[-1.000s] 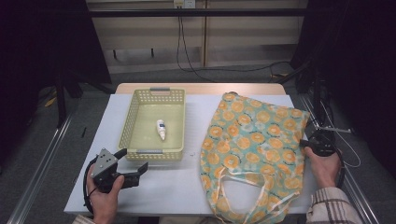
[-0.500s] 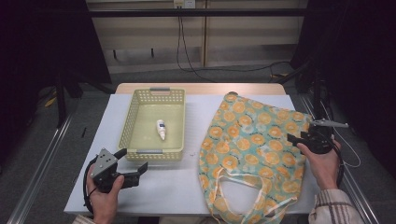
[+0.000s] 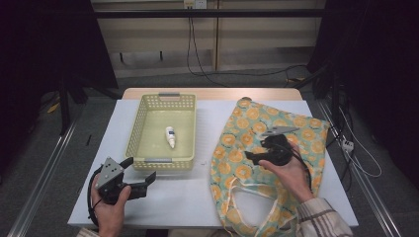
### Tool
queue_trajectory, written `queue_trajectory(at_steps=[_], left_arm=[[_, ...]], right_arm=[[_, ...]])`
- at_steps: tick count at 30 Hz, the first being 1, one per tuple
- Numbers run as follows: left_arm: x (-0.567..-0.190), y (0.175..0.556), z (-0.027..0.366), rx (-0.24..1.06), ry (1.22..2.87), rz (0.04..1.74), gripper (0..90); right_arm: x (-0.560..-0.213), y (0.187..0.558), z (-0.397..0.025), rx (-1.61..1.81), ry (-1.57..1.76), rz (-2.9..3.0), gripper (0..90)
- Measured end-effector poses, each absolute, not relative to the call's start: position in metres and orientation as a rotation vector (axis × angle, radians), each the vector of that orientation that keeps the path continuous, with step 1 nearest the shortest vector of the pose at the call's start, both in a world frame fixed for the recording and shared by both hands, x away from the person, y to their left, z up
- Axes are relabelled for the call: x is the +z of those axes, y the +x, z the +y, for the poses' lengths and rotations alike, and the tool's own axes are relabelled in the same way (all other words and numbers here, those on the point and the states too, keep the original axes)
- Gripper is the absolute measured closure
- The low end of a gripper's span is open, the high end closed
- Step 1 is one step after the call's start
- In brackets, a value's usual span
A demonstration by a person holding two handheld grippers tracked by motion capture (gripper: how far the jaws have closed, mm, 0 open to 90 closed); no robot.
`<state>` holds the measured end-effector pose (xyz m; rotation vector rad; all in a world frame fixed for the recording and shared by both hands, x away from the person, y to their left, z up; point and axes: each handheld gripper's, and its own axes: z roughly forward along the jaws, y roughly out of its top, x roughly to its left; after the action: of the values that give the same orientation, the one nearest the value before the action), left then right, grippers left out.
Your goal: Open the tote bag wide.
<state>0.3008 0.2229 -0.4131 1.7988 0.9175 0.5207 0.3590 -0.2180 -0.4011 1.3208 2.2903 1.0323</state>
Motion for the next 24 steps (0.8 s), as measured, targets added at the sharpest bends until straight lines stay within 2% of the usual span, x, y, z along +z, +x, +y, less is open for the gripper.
queue_trajectory(at_steps=[5,7,16,17,18,24], left_arm=[[-0.413,0.3,0.223,0.521,1.799,0.914,7.8],[-0.413,0.3,0.223,0.52,1.798,0.913,7.8],[-0.412,0.3,0.225,0.522,1.793,0.914,7.8],[-0.412,0.3,0.225,0.52,1.791,0.916,7.8],[-0.412,0.3,0.224,0.52,1.79,0.916,7.8],[-0.412,0.3,0.224,0.522,1.796,0.913,7.8]], right_arm=[[-0.401,0.359,-0.167,1.079,1.195,2.397,26.0],[-0.412,0.36,-0.141,1.068,1.15,2.462,26.0],[-0.447,0.364,-0.106,0.969,1.172,2.566,25.8],[-0.45,0.364,-0.105,0.941,1.153,2.567,29.4],[-0.452,0.363,-0.105,0.923,1.139,2.572,37.0],[-0.451,0.364,-0.111,0.913,1.139,2.559,87.2]])
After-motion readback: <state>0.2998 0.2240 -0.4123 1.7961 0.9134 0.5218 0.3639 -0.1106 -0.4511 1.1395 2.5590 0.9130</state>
